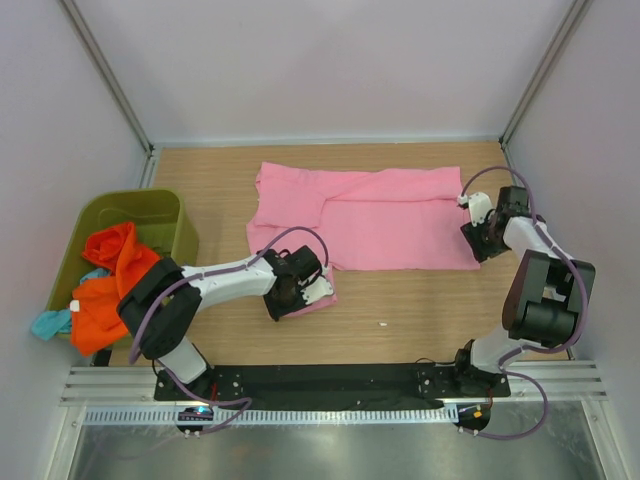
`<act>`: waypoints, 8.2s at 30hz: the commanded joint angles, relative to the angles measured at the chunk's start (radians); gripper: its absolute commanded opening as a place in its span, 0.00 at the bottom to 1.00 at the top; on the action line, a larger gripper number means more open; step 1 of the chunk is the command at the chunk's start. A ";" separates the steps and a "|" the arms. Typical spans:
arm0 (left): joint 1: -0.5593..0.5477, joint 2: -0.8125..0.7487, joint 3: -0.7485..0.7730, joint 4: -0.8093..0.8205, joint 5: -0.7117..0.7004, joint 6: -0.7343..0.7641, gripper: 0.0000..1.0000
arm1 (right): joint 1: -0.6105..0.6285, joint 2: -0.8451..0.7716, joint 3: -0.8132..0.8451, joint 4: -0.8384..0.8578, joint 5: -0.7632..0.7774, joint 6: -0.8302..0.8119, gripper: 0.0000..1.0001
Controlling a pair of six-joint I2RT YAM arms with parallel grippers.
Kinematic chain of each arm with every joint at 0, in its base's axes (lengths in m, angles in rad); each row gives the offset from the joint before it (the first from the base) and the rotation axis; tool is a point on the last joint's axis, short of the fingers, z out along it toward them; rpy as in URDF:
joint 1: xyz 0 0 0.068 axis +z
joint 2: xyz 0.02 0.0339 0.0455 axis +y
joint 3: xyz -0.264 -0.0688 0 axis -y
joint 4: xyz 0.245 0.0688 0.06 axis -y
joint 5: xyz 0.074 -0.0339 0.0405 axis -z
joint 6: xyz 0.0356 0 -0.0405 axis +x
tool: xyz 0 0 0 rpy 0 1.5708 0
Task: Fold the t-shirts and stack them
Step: Fold the tshirt
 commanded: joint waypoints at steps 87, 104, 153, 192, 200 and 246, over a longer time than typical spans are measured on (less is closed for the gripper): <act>0.383 0.553 1.276 -0.113 -0.159 0.406 0.00 | 0.014 0.307 0.760 -0.188 -0.323 0.382 0.01; 0.472 0.757 1.481 -0.035 -0.246 0.407 0.00 | 0.133 0.609 0.997 -0.118 -0.199 0.365 0.02; 0.393 0.549 1.134 -0.181 -0.161 -0.036 0.82 | 0.188 0.566 0.886 -0.101 -0.228 0.527 0.58; 0.452 0.921 1.495 -0.158 -0.036 -0.039 0.19 | 0.196 0.632 0.829 -0.065 -0.169 0.487 0.57; 0.454 0.905 1.488 -0.116 -0.027 -0.040 0.00 | 0.198 0.631 0.829 -0.064 -0.163 0.484 0.57; 0.426 0.564 0.996 -0.001 -0.162 -0.255 0.90 | 0.211 0.626 0.836 -0.018 -0.071 0.553 0.56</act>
